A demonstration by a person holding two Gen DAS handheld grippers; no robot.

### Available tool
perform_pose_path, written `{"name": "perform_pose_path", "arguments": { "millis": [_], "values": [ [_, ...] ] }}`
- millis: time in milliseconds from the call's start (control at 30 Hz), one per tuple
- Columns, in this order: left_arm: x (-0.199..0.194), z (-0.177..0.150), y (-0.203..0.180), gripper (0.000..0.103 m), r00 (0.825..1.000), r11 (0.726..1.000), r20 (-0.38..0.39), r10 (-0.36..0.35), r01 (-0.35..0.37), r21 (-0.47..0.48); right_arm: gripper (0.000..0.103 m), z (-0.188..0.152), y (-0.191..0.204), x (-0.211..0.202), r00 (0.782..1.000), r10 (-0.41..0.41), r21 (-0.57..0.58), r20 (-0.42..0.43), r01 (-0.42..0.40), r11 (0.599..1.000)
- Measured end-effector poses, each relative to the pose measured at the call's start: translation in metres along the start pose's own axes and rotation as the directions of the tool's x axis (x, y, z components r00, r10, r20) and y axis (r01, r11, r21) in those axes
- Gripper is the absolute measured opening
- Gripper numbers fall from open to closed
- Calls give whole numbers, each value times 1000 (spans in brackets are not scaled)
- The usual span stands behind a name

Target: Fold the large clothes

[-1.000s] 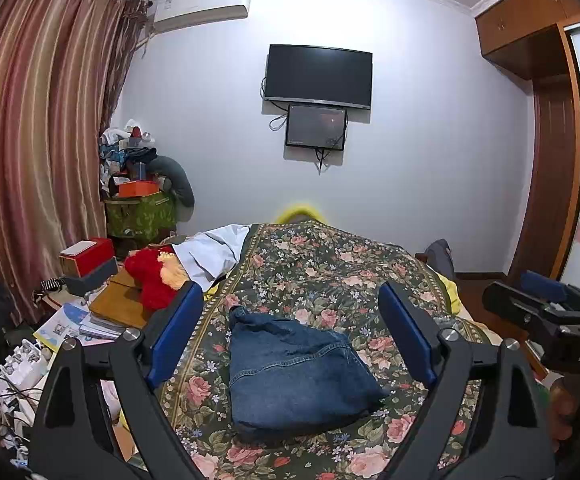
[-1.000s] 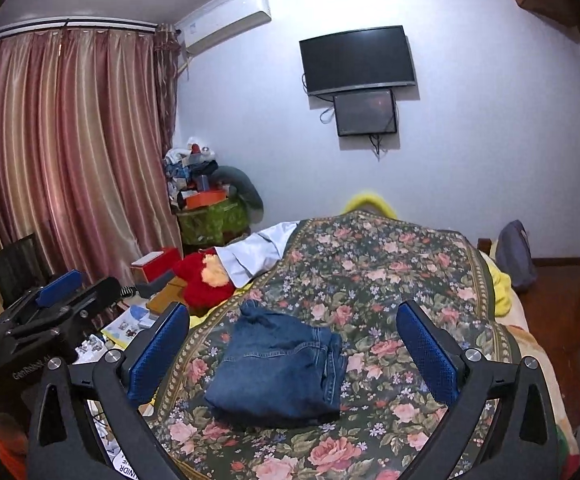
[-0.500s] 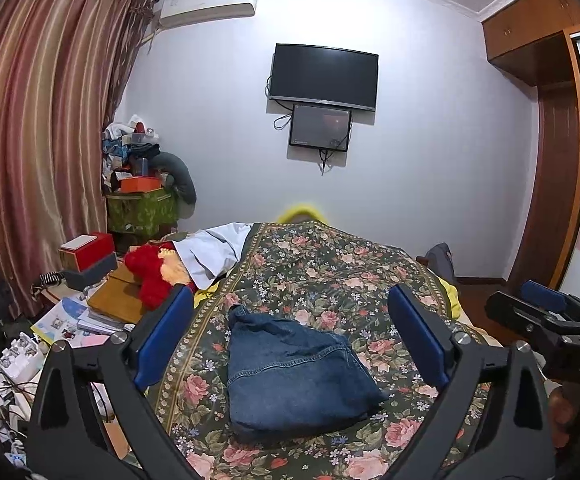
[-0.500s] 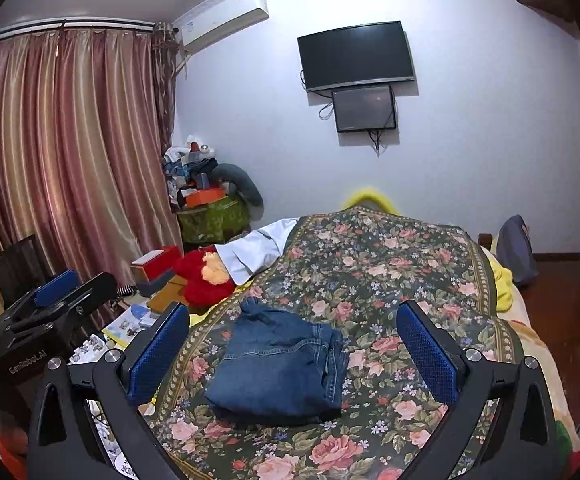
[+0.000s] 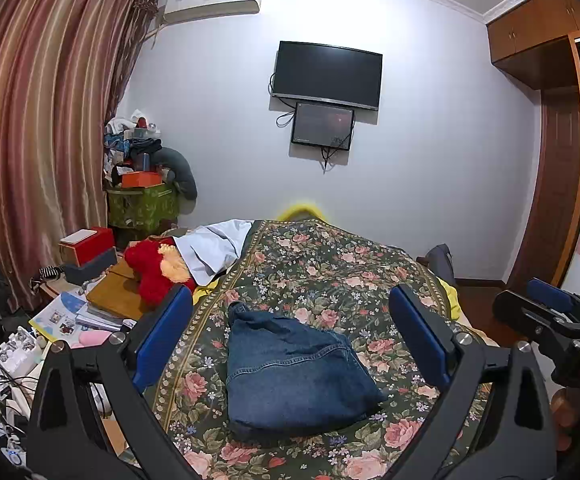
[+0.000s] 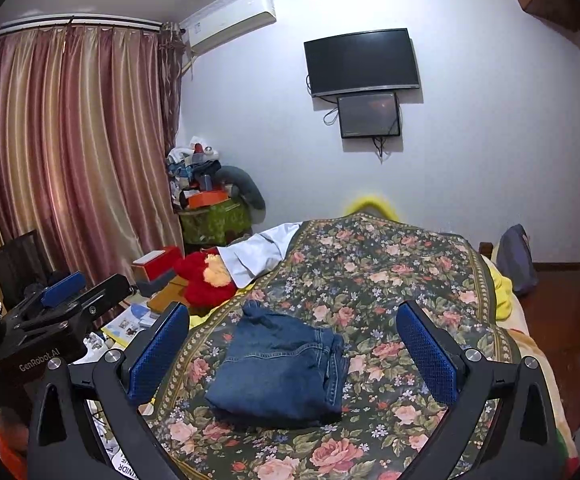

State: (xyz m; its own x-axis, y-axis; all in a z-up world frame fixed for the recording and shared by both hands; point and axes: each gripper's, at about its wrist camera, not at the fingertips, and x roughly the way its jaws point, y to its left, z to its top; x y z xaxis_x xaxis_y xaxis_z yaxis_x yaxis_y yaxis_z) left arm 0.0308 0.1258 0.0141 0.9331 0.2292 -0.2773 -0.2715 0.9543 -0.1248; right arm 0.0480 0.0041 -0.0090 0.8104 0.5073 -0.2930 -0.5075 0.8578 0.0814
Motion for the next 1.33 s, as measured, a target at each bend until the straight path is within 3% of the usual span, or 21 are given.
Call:
{"name": "perform_pose_path", "arguments": {
  "millis": [1333],
  "values": [
    [5, -3, -14, 99, 998, 998, -17, -52, 53, 42, 103, 2, -5, -2, 1000, -10, 3, -2, 10, 1000]
  ]
}}
